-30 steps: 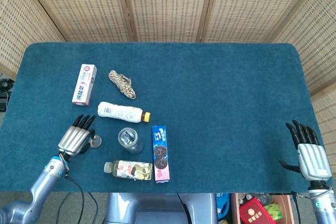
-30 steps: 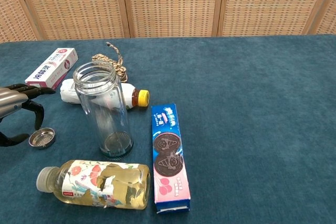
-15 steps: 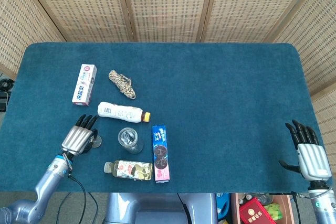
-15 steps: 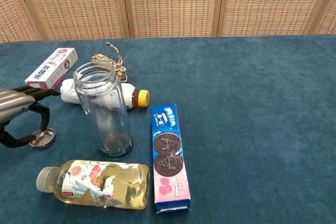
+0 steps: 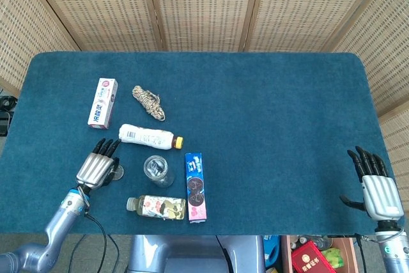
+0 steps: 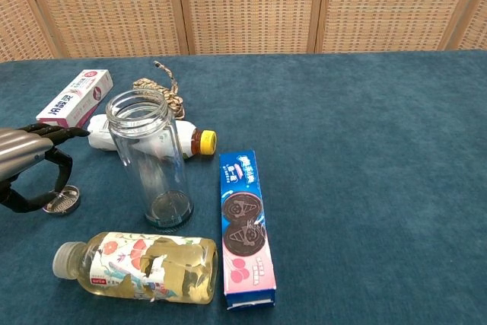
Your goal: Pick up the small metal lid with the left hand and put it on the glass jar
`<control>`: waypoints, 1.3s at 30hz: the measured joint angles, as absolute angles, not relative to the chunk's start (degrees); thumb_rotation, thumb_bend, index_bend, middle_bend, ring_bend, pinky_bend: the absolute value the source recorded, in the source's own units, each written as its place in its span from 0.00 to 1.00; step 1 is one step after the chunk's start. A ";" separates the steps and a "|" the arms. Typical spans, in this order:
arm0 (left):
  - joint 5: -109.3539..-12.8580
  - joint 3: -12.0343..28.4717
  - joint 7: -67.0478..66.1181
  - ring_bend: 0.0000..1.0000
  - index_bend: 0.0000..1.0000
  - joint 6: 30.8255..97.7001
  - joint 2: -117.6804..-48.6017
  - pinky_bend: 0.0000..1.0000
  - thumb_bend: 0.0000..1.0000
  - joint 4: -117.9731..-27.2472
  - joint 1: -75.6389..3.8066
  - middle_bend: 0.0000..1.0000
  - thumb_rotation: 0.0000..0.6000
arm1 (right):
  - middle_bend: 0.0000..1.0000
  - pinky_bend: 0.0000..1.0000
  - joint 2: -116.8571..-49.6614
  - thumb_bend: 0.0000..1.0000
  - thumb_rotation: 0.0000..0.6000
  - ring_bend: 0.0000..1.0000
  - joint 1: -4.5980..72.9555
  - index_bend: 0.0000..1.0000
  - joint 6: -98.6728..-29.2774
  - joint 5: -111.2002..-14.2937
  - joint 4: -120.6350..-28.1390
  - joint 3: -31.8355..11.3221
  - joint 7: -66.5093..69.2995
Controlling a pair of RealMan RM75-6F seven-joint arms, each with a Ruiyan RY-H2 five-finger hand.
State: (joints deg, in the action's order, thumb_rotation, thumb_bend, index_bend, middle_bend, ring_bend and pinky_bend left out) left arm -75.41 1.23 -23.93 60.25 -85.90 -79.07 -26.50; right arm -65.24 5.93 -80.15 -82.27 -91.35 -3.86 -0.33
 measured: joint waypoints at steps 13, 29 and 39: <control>-75.44 1.25 -22.95 0.00 0.58 60.40 -86.54 0.00 0.50 -77.80 -26.60 0.00 1.00 | 0.00 0.00 -65.12 0.02 1.00 0.00 5.85 0.00 -80.40 -82.64 -91.34 -3.80 0.17; -80.02 2.80 -21.51 0.00 0.58 67.06 -77.83 0.00 0.50 -89.99 -26.04 0.00 1.00 | 0.00 0.00 -65.14 0.02 1.00 0.00 5.92 0.00 -80.16 -82.48 -91.36 -3.78 0.00; -81.34 5.42 -21.00 0.00 0.58 70.05 -67.13 0.00 0.50 -102.56 -25.86 0.00 1.00 | 0.00 0.00 -65.29 0.02 1.00 0.00 6.01 0.00 -80.02 -82.39 -91.54 -3.76 -0.68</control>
